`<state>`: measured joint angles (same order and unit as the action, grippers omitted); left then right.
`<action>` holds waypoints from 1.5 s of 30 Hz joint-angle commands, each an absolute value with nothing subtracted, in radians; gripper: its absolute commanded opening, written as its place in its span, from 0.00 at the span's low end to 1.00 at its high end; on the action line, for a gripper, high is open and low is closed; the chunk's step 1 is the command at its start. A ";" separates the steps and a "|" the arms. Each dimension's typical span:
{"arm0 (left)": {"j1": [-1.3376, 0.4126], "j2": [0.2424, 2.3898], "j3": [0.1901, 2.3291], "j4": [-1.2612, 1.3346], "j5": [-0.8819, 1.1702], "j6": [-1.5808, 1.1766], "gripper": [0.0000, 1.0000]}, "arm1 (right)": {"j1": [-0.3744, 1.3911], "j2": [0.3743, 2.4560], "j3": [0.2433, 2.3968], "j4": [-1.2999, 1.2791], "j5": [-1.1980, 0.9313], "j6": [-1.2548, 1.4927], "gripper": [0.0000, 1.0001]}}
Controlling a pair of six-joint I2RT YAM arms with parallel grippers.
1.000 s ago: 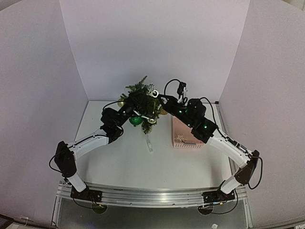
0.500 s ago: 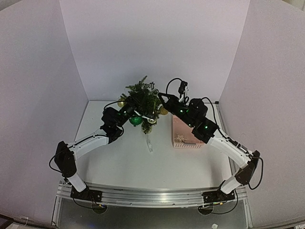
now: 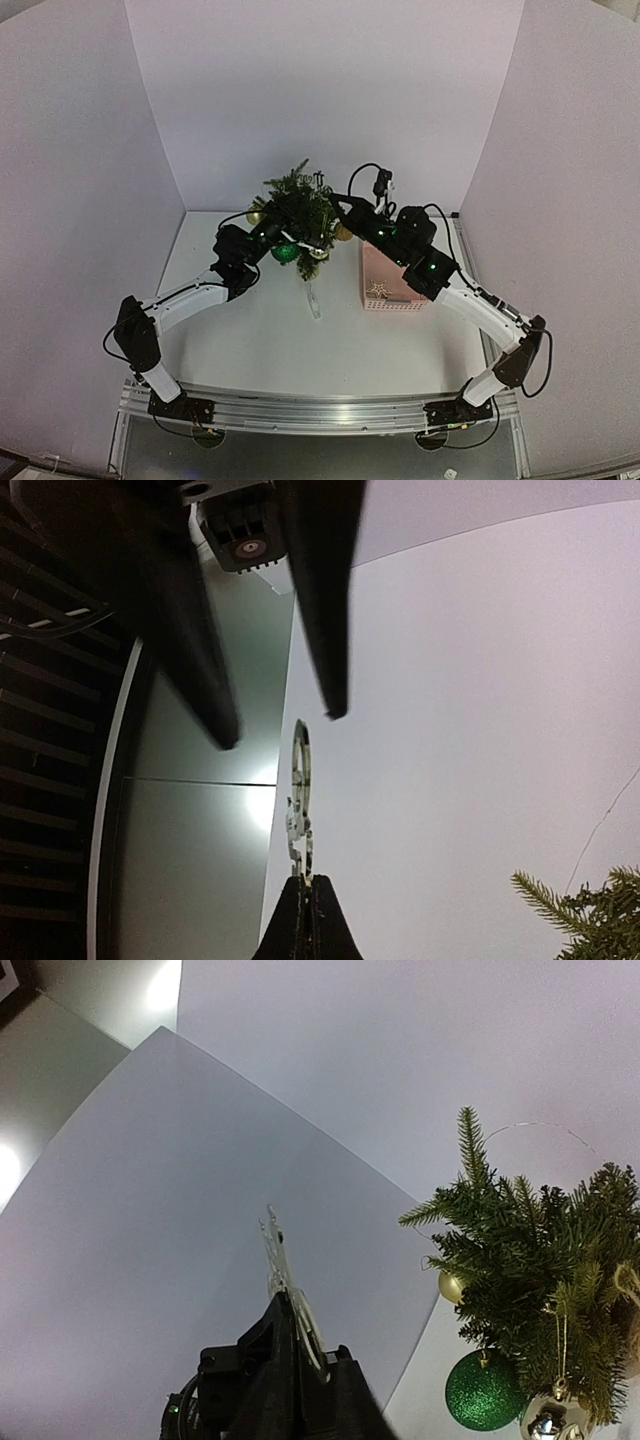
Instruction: Decorate the small christmas tree
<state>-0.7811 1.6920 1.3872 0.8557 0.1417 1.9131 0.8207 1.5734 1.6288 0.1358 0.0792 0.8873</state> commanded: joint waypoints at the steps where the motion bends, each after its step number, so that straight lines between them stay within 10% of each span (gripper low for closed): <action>1: -0.784 1.680 1.419 0.881 0.096 1.805 0.00 | 0.827 1.583 1.692 0.180 -0.003 0.821 0.52; 12: -0.775 1.663 1.532 0.788 -0.067 1.376 0.01 | 0.825 1.464 1.662 0.172 -0.040 0.492 0.78; 19: -0.744 1.669 1.992 0.089 -0.124 0.804 0.00 | 0.777 1.488 1.752 0.029 -0.176 0.371 0.81; 35: -0.486 1.714 2.460 -0.782 0.770 0.012 0.00 | 0.652 1.557 1.867 -0.173 -0.550 0.336 0.84; 45: -0.486 1.551 2.069 -0.541 0.896 -0.184 0.00 | 0.654 1.606 1.872 -0.169 -0.605 0.368 0.84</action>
<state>-0.4881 1.6432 2.2149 -0.7051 0.7912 -0.0369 0.6510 1.5611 1.8297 -0.1768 -0.5424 0.3500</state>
